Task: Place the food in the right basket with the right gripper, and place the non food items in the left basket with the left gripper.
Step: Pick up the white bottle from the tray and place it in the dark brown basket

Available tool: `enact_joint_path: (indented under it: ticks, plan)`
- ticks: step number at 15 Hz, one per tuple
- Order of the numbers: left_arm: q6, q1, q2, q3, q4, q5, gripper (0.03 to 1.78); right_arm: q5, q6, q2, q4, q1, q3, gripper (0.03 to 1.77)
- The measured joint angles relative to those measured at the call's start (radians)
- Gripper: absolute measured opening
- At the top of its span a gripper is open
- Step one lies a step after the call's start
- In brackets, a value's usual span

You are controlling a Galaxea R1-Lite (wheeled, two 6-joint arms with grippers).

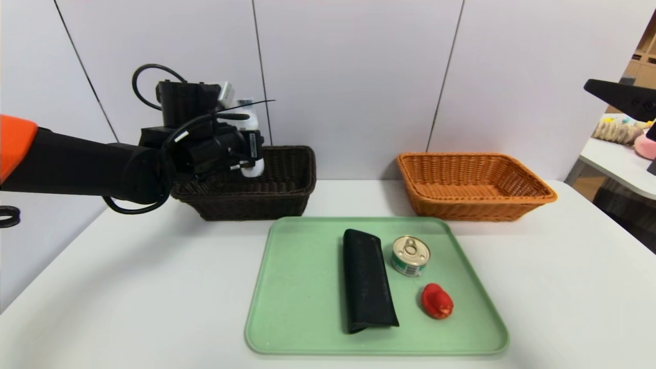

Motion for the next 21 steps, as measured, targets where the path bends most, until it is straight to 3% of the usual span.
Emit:
enact_joint_path:
  ticks: [2, 6, 21]
  plan:
    - [0.001, 0.01, 0.042, -0.03, 0.0, 0.0, 0.57, -0.03, 0.009, 0.006, 0.001, 0.0, 0.002, 1.7]
    - [0.001, 0.031, 0.103, -0.062, 0.0, 0.0, 0.57, -0.044, 0.094, -0.003, 0.057, 0.0, -0.012, 1.7]
    - [-0.004, 0.076, 0.234, -0.124, -0.013, 0.008, 0.57, -0.041, 0.093, -0.007, 0.103, 0.0, 0.007, 1.7]
